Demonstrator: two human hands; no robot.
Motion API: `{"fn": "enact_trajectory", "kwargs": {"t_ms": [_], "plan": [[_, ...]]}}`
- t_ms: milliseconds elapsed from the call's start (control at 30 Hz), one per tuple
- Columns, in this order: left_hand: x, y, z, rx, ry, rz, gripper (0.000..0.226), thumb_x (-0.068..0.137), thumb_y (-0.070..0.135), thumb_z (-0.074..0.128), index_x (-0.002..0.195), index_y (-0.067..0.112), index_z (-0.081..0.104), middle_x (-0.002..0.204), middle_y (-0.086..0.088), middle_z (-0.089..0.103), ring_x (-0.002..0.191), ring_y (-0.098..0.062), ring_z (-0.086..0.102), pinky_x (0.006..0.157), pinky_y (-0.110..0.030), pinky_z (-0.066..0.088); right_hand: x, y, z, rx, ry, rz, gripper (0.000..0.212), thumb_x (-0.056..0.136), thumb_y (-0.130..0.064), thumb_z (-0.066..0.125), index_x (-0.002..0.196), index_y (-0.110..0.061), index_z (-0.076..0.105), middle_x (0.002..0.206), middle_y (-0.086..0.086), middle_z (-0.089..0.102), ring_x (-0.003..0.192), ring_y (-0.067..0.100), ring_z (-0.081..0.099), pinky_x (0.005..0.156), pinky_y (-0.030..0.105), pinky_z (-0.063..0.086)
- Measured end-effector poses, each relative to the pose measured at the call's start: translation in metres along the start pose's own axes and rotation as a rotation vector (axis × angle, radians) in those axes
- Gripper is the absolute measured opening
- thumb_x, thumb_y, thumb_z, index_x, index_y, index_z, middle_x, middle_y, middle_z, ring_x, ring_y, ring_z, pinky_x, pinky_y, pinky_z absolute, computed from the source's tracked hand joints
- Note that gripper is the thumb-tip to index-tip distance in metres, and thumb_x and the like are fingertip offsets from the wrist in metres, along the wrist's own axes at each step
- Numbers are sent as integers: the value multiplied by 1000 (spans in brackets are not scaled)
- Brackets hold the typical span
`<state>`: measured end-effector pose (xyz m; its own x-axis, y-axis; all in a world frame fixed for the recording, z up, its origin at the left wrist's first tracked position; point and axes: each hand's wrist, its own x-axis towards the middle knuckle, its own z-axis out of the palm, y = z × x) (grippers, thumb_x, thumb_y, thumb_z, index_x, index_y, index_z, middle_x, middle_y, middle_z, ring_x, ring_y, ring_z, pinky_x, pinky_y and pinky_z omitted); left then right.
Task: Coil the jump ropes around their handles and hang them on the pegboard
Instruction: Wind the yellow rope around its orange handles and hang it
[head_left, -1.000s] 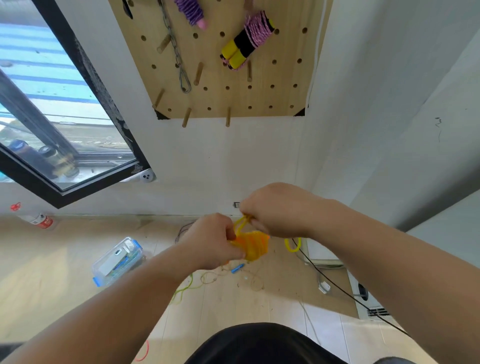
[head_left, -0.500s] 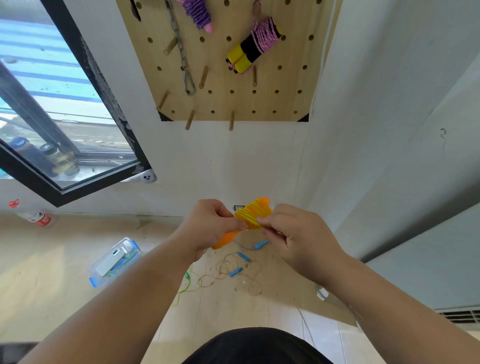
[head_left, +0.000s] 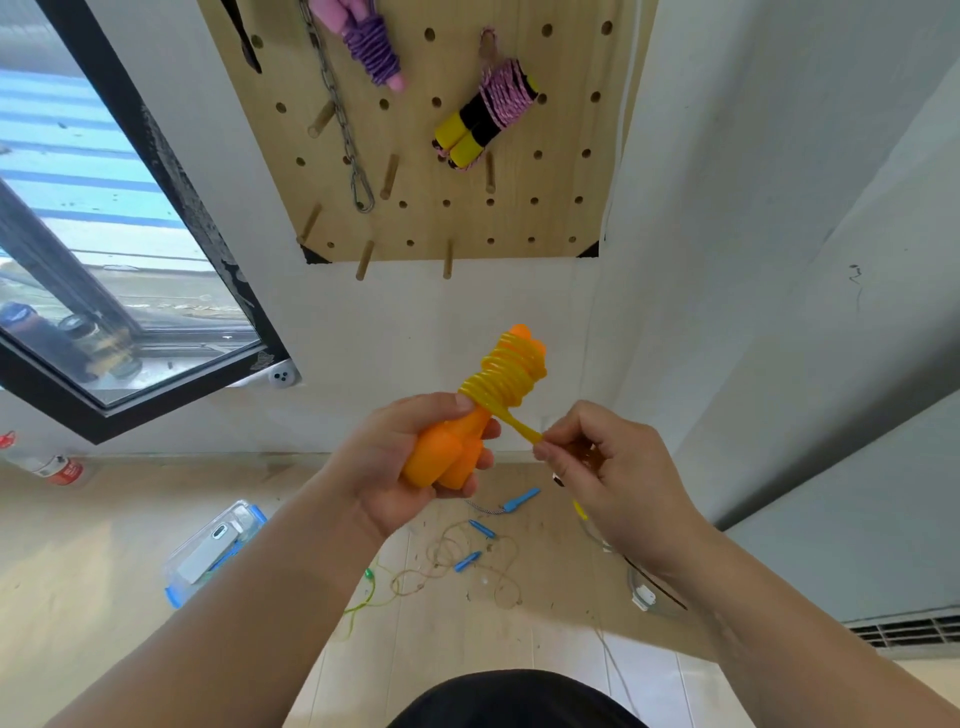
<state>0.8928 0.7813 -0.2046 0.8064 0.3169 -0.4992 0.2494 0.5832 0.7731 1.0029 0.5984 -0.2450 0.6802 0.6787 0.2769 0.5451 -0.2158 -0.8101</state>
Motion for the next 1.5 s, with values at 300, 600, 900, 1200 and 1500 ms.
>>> {"fn": "enact_trajectory", "kwargs": {"t_ms": [300, 600, 900, 1200, 1500], "plan": [[-9, -10, 2, -143, -155, -56, 84, 43, 15, 95, 118, 0, 61, 97, -18, 71, 73, -29, 67, 59, -37, 54, 10, 0, -16, -412, 49, -380, 39, 98, -24, 59, 136, -27, 54, 86, -13, 67, 66, 9, 58, 56, 24, 48], [-10, -21, 8, -258, 21, 39, 47, 70, 16, 70, 115, 5, 59, 90, -15, 73, 75, -28, 66, 67, -38, 49, 10, -31, -26, -326, -112, 26, 62, 102, -61, 23, 99, -26, 74, 65, -28, 60, 68, 3, 56, 61, 24, 40], [-15, -20, 13, -338, -124, 82, 101, 30, 18, 101, 121, 2, 58, 95, -19, 69, 77, -34, 69, 59, -42, 55, 9, -18, -28, 51, -29, -72, 12, 94, -30, 68, 92, -28, 79, 73, -14, 64, 73, 5, 59, 65, 13, 39], [-31, -26, 25, -129, -393, -1, 69, 42, 20, 98, 105, 4, 74, 96, -19, 66, 74, -34, 66, 59, -41, 55, 6, 23, -25, -613, 45, -712, 24, 108, -29, 33, 96, -15, 48, 70, 4, 57, 58, 24, 48, 51, 26, 26], [-28, -23, 18, 602, -201, -72, 37, 55, -3, 90, 82, 6, 67, 81, -24, 68, 73, -34, 70, 66, -43, 55, 48, 28, -34, -856, -481, -886, 9, 88, -23, 54, 84, -17, 59, 72, 1, 59, 63, 24, 56, 54, 32, 43]]}}
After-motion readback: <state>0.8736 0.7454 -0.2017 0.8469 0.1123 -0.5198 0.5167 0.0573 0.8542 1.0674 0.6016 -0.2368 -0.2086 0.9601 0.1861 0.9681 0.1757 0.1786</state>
